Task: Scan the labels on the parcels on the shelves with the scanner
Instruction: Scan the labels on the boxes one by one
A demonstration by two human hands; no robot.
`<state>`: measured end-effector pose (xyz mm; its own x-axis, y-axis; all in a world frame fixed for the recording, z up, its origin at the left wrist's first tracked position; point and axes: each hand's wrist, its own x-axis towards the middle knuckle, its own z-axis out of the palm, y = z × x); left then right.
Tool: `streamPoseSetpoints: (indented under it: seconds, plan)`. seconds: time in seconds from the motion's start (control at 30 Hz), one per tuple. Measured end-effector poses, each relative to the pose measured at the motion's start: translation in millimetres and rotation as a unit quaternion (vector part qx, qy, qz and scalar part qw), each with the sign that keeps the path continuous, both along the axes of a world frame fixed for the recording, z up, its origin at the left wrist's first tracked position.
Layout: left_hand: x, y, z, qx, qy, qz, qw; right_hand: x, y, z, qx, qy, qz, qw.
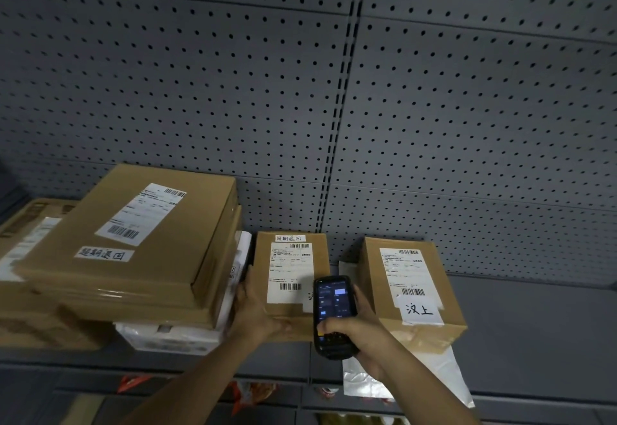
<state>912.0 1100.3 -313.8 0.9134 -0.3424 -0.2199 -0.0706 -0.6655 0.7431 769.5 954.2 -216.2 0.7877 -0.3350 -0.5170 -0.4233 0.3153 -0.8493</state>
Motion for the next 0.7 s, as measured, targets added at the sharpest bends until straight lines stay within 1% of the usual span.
streamPoseSetpoints:
  seconds: [0.13, 0.3, 0.5, 0.6, 0.7]
  plan:
    - [0.9, -2.8, -6.8, -0.007, 0.042, -0.004, 0.999, -2.1, 3.0, -1.7, -0.002, 0.006, -0.004, 1.000]
    - [6.2, 1.3, -27.5, -0.024, 0.037, -0.005, 0.999, -5.0, 6.8, -2.7, -0.004, 0.008, -0.001, 1.000]
    - [-6.8, 7.6, -30.0, -0.099, 0.044, 0.009, 0.994, -12.2, 11.8, -1.1, -0.005, 0.003, -0.002, 1.000]
    - [-14.0, 9.4, -20.6, -0.093, 0.011, -0.001, 0.996, -17.0, 13.4, 3.1, -0.009, -0.003, -0.001, 1.000]
    - [-18.9, 11.6, -9.3, -0.108, -0.031, -0.020, 0.993, -21.3, 16.3, 9.2, -0.011, -0.010, 0.003, 1.000]
